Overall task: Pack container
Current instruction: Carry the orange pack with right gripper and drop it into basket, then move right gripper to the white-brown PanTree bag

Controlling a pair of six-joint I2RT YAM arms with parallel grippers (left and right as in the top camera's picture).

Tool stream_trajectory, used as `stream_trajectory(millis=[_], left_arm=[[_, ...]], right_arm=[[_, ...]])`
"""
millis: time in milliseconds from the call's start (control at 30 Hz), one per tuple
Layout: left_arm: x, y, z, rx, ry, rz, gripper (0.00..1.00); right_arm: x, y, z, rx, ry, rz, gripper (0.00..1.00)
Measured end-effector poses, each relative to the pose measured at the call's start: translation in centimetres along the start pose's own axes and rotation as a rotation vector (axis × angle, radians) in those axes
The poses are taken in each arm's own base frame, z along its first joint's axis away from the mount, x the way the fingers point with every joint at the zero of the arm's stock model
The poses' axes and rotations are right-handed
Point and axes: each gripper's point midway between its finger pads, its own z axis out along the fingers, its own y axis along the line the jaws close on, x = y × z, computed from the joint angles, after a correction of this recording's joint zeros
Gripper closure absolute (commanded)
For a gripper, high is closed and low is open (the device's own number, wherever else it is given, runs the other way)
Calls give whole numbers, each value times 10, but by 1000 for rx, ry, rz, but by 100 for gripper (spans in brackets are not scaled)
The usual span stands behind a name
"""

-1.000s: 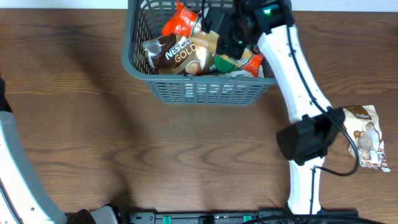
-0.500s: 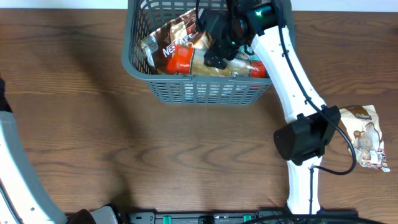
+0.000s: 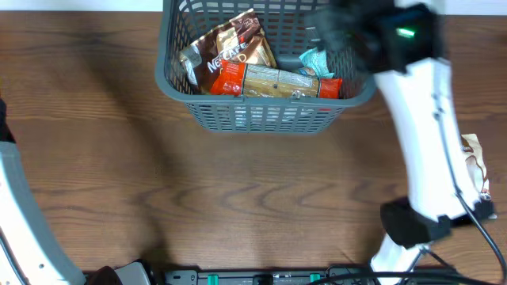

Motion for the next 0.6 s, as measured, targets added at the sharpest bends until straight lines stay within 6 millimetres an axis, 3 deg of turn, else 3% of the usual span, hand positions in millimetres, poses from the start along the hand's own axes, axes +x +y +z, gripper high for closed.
stream_trajectory(millis=[67,100,133,267,333,500,600], left_arm=[[0,0,0,0,0,0,1],[0,0,0,0,0,0,1],[0,0,0,0,0,0,1],[0,0,0,0,0,0,1],[0,0,0,0,0,0,1],[0,0,0,0,0,0,2],[0,0,0,0,0,0,1]], right_arm=[[23,-47,-17,94,56,141,1],[29,-56,-20,114,68,168,1],[43,-76,-23,147,107,221,1],[97,-123,-28,221,277,353,1],[124,-139,-29,237,368,402,1],[156,-169,-24,237,444,525,1],[174,-177,-19,231,496,562,1]])
